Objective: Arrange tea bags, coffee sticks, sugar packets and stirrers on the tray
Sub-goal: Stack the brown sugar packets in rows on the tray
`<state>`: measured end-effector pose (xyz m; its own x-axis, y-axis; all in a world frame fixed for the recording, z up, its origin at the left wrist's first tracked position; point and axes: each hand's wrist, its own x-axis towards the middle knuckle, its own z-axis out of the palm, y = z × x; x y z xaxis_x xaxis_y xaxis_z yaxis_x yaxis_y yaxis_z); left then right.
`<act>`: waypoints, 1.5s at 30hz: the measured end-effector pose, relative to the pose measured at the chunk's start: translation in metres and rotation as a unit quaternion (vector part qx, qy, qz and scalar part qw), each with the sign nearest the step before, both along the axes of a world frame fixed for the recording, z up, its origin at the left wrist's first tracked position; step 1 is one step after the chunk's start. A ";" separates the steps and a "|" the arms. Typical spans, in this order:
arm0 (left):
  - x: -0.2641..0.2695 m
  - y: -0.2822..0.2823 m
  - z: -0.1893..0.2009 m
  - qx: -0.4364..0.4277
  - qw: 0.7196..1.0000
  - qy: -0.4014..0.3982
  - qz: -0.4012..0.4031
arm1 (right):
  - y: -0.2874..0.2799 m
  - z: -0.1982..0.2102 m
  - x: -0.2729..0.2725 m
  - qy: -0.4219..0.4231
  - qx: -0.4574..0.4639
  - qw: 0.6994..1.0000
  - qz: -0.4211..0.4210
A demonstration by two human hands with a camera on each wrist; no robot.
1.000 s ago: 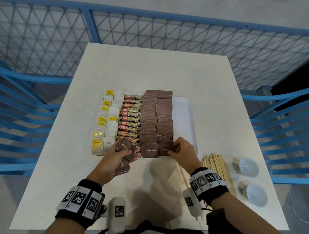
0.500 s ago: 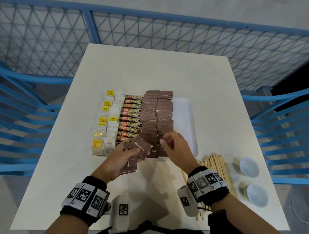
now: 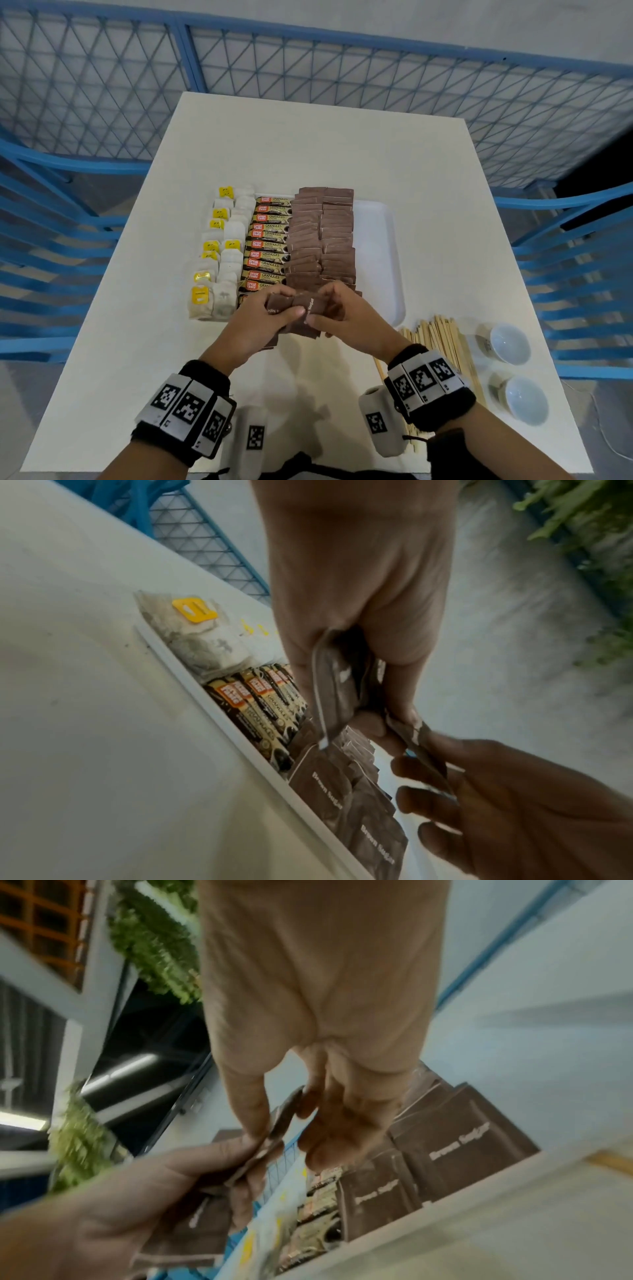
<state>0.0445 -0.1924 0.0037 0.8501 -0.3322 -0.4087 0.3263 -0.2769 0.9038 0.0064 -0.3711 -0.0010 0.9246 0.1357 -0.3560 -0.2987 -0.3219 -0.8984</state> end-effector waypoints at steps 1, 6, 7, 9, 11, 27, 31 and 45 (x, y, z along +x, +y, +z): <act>0.000 -0.001 0.000 0.018 1.000 -0.011 -0.019 | -0.001 0.001 -0.001 -0.024 -0.021 0.999 0.001; -0.003 -0.004 0.002 -0.004 0.999 0.026 -0.034 | -0.009 0.001 -0.001 -0.066 -0.090 0.994 0.008; -0.003 -0.003 0.001 -0.005 0.998 0.039 -0.041 | -0.010 -0.001 -0.002 -0.050 -0.058 0.997 -0.016; -0.005 -0.002 0.001 0.001 0.997 0.054 -0.054 | -0.011 -0.002 -0.005 -0.006 0.023 0.998 -0.064; -0.005 -0.002 -0.002 0.013 0.997 0.055 -0.045 | -0.013 -0.001 -0.007 0.028 0.064 0.995 -0.072; 0.003 0.006 -0.006 -0.123 0.953 0.255 0.110 | -0.068 -0.016 -0.006 -0.019 -0.199 0.974 -0.104; 0.004 0.014 -0.008 -0.133 0.944 0.272 0.134 | -0.063 -0.024 -0.011 -0.015 -0.226 0.971 -0.073; -0.001 0.031 -0.011 -0.100 0.970 0.193 0.105 | -0.044 -0.029 -0.009 -0.050 -0.272 0.960 -0.055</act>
